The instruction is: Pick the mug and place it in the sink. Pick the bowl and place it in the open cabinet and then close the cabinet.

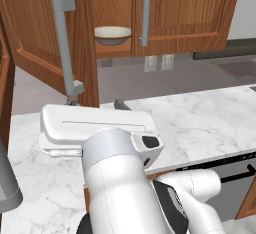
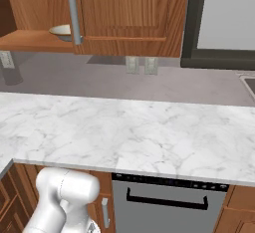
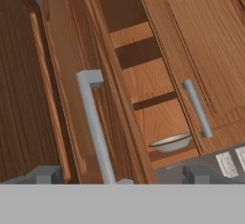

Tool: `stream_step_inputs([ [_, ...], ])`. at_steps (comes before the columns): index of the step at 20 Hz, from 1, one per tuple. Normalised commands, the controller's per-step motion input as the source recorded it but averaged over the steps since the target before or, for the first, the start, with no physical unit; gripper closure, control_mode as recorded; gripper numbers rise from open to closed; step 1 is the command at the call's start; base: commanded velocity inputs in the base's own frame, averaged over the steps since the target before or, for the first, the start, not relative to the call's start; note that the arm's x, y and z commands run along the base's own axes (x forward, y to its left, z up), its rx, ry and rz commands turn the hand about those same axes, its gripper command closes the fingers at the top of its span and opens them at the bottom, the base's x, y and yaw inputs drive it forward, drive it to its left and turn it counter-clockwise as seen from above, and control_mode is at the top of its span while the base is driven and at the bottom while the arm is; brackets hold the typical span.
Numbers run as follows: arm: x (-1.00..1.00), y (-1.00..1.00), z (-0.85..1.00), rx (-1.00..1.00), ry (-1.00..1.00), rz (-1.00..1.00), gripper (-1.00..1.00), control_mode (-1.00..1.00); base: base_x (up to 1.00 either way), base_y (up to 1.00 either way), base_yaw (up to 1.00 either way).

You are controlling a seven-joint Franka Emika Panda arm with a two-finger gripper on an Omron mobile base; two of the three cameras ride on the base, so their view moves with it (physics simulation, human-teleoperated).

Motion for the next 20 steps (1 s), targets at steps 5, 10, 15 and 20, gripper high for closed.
stream_step_inputs([
  [5,0.28,0.0,-0.01,0.0,0.07,-0.06,-1.0,-1.0,0.0,0.0,0.0],
  [10,0.24,0.0,-0.08,0.0,0.03,-0.06,-1.0,-1.0,0.0,0.0,0.0],
  [15,0.21,0.0,-0.14,0.0,0.02,-0.07,-1.0,-1.0,0.0,0.0,0.0],
  [20,0.12,0.0,-0.2,0.0,0.0,-0.06,-1.0,-1.0,0.0,0.0,0.0],
])
